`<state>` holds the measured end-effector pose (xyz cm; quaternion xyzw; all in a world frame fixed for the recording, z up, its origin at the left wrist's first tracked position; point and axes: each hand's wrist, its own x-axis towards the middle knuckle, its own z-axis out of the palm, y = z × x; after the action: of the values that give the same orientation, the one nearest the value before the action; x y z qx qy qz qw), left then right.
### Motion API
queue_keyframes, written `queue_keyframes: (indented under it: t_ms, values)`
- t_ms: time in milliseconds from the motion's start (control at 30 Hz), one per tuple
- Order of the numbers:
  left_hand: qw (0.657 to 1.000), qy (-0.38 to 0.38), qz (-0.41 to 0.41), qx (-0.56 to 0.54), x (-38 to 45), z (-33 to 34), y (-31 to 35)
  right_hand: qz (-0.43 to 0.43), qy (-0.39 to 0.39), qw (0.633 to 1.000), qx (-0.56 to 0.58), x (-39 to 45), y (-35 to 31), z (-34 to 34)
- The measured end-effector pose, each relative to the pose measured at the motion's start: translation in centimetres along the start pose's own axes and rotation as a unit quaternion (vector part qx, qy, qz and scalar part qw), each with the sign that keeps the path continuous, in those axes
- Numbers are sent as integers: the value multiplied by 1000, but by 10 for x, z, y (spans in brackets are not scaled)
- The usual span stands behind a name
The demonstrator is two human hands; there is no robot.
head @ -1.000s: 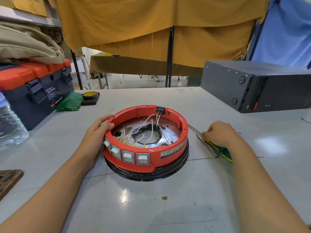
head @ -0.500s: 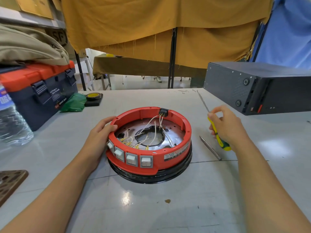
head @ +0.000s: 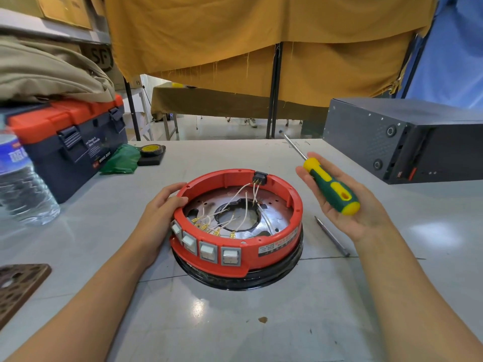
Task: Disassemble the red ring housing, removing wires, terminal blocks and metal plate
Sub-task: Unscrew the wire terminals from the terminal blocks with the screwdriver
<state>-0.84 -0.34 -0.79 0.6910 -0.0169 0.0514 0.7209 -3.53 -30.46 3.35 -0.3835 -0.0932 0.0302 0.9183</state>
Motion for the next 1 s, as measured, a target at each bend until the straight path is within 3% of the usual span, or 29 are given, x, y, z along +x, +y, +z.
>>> queue_keyframes:
  t_ms: [267, 600, 1000]
  values:
    - [1000, -3, -7, 11, 1, -2, 0, -49, -2, 997, -54, 5, 8, 6]
    - [1000, -13, -28, 5, -2, -5, 5, -90, 113, 965, -217, 15, 19, 11]
    - [991, -82, -65, 81, -5, -9, 25, -169, 86, 931, -311, 15, 11, 38]
